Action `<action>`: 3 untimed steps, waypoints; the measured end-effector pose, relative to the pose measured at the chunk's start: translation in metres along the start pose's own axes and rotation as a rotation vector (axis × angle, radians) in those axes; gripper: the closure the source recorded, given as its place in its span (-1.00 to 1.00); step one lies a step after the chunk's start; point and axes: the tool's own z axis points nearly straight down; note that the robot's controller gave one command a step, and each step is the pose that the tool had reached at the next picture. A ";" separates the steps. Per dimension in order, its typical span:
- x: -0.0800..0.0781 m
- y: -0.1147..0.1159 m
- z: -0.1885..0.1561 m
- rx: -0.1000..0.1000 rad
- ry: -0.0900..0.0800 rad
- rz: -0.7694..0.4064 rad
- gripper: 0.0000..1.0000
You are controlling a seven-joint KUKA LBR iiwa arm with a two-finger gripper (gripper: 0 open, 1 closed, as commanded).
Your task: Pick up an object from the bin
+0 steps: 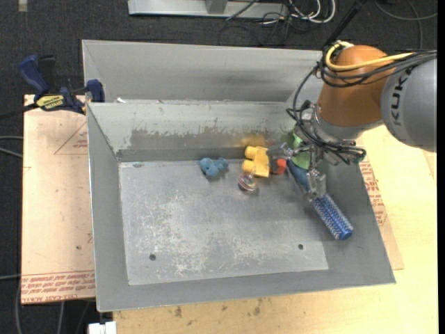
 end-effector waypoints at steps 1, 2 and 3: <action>0.028 -0.035 0.004 -0.003 0.000 -0.179 -1.00; 0.007 -0.008 0.038 -0.003 0.003 -0.468 -1.00; 0.008 -0.009 0.038 -0.001 0.003 -0.466 1.00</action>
Offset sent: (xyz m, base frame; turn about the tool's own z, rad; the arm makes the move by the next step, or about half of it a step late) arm 0.0014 -0.0479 -0.0044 -0.1854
